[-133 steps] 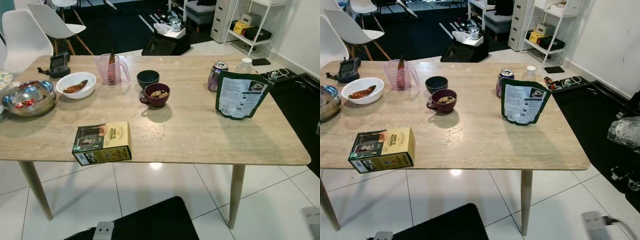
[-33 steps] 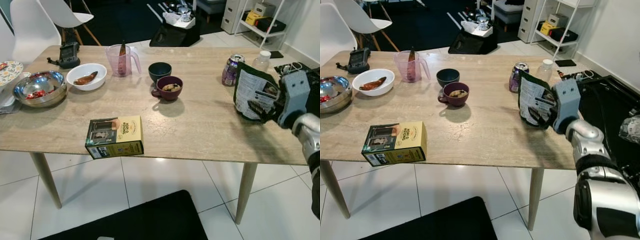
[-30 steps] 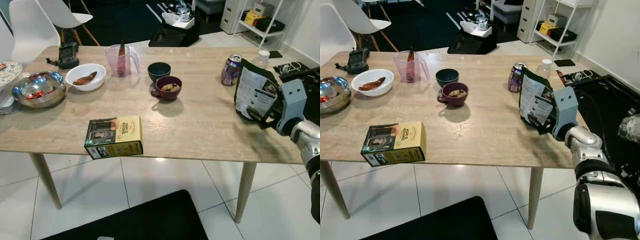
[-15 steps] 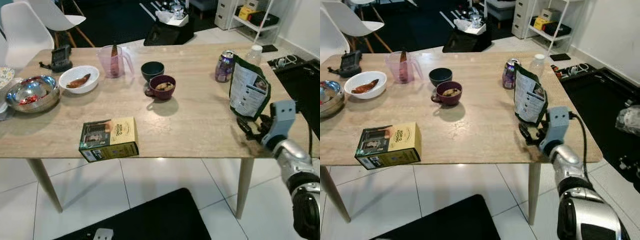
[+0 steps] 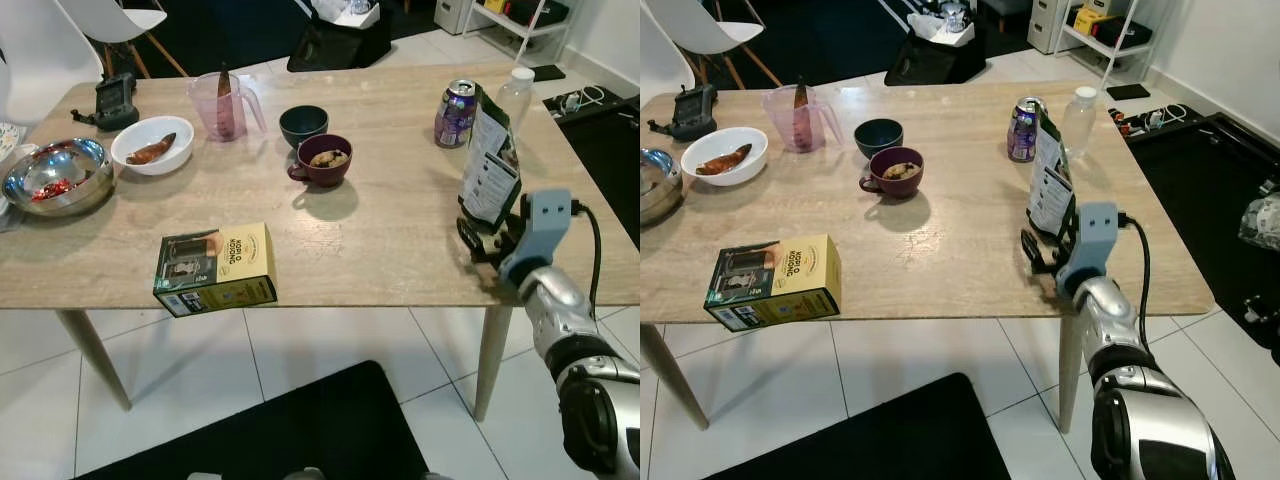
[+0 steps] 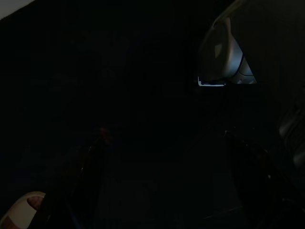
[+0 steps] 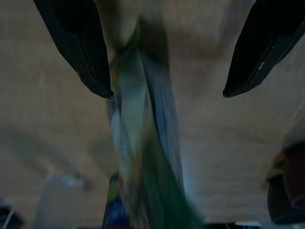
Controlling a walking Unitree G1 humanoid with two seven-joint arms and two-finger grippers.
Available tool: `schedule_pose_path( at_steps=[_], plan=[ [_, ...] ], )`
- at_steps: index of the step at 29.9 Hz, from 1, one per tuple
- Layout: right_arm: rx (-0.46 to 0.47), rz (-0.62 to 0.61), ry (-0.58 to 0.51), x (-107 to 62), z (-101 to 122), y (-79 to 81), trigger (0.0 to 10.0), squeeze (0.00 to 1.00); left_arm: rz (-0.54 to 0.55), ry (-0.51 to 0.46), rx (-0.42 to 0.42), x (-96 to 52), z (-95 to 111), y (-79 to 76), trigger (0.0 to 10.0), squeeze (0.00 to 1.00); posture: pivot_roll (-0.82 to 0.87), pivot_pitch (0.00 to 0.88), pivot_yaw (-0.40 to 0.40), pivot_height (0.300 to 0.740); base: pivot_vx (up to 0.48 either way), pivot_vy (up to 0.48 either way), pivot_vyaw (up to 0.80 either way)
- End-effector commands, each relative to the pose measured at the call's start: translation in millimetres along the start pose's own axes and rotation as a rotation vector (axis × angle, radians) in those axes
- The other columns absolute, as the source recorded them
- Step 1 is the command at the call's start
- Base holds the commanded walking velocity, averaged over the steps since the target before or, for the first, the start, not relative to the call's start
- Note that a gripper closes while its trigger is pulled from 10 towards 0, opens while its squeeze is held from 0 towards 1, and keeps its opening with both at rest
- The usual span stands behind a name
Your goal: Restocking fridge
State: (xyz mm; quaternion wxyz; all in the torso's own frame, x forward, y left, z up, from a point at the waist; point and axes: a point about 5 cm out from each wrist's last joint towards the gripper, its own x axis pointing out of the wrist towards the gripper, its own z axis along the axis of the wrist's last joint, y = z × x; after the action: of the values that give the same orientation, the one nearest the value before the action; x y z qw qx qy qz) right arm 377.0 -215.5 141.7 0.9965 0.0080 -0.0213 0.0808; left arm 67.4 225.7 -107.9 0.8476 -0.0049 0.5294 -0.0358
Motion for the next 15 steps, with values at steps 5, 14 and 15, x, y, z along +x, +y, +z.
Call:
schedule_pose_path(
  at_steps=[5, 14, 15],
  plan=[
    [-0.023, -0.02, -0.052, 9.8, 16, 6.2, 10.0, 0.0, 0.0, 0.026, -0.005, -3.3, -12, -2.8, 10.0, 0.0, 0.06, 0.186, -0.006, 0.74, 0.0, 0.0, 0.0],
    [-0.046, 0.004, -0.052, 19.8, 19, 28.6, 10.0, 0.0, 0.003, 0.025, -0.013, -5.5, -18, -3.2, 10.0, 0.0, 0.07, 0.205, -0.018, 0.74, 0.0, 0.0, 0.0],
    [-0.046, 0.004, -0.052, 19.8, 19, 28.6, 10.0, 0.0, 0.003, 0.025, -0.013, -5.5, -18, -3.2, 10.0, 0.0, 0.07, 0.205, -0.018, 0.74, 0.0, 0.0, 0.0]
  ],
)
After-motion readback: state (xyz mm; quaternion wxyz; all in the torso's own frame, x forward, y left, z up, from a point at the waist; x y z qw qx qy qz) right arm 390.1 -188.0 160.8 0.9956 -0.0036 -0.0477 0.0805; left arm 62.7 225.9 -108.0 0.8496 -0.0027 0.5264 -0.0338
